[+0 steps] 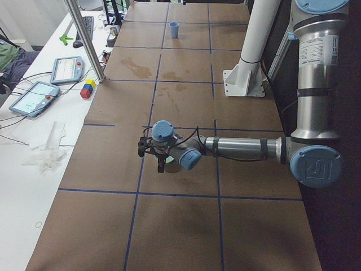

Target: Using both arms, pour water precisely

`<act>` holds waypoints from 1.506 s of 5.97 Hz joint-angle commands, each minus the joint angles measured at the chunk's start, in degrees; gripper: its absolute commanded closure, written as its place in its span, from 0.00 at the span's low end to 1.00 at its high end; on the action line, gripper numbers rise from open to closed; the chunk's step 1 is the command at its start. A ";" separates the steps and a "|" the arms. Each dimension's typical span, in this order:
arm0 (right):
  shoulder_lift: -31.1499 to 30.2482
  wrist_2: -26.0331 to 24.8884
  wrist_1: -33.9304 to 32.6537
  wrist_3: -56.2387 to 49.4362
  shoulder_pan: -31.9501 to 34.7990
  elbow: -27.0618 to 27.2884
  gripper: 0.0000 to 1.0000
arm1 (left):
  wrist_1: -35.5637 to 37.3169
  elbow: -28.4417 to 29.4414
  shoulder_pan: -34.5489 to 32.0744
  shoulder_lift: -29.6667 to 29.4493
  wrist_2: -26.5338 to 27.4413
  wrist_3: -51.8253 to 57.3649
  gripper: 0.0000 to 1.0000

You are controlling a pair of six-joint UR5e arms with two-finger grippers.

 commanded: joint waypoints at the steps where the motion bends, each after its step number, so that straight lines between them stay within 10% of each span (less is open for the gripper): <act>1: 0.00 0.00 -0.07 -0.02 0.02 0.03 0.00 | -2.22 2.82 5.16 -1.57 4.82 -4.60 0.03; 4: 0.00 0.00 0.02 -0.02 0.02 0.03 0.00 | -2.14 3.96 7.88 -1.66 4.83 -4.60 0.24; 6: -0.09 0.00 0.02 -0.11 0.02 0.03 0.00 | -2.05 4.41 7.89 -2.19 4.39 -4.60 0.98; 9: -0.09 0.00 0.28 -0.11 0.02 0.03 0.00 | -1.17 3.45 7.63 -4.55 -3.39 -5.73 1.00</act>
